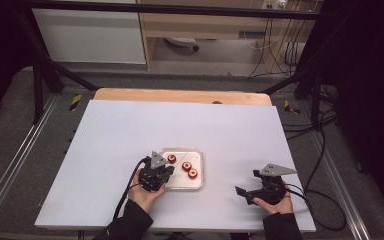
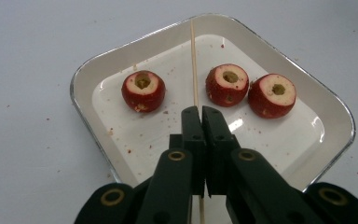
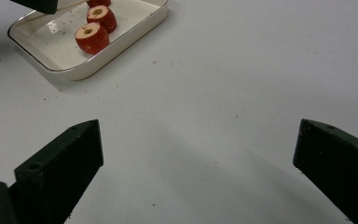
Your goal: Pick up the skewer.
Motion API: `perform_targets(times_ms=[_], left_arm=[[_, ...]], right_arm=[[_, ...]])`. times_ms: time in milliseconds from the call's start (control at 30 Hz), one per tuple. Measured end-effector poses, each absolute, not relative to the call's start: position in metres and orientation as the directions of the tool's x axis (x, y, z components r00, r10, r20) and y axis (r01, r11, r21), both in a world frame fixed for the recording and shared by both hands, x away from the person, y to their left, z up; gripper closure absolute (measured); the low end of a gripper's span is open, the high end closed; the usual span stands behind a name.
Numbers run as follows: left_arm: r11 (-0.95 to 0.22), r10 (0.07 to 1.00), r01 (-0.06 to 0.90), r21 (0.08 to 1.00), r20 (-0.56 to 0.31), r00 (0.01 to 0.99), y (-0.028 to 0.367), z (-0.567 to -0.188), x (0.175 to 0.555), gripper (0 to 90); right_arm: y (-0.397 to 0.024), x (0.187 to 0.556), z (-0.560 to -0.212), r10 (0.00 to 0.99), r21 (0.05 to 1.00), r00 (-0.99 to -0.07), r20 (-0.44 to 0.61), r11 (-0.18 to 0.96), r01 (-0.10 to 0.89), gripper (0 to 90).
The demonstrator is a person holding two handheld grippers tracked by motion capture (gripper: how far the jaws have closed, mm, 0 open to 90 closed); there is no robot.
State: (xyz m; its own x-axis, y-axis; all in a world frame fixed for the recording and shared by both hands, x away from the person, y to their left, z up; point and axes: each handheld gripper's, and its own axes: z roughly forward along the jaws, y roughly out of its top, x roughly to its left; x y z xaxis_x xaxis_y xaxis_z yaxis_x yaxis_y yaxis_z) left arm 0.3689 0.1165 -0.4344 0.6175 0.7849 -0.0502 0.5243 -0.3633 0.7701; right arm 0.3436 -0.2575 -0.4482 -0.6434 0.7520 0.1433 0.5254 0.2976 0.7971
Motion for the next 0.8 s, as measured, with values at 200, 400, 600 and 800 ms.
perform_targets(times_ms=[200,400,600,800], left_arm=[[-0.417,0.745,0.492,0.764,-0.023,0.667,0.127,-0.428,0.368,88.5],[-0.472,0.69,0.457,0.754,-0.007,0.724,0.134,-0.422,0.369,88.5],[-0.516,0.647,0.427,0.743,0.012,0.762,0.138,-0.415,0.369,88.5],[-0.568,0.589,0.395,0.722,0.022,0.808,0.133,-0.411,0.368,88.5]], right_arm=[[-0.248,0.345,-0.444,0.745,0.791,-0.66,0.103,0.341,0.508,1.1],[-0.231,0.346,-0.438,0.718,0.783,-0.695,0.04,0.409,0.468,0.4],[-0.204,0.345,-0.43,0.666,0.745,-0.742,-0.073,0.531,0.403,1.0],[-0.181,0.344,-0.42,0.599,0.713,-0.781,-0.178,0.625,0.317,4.3]])
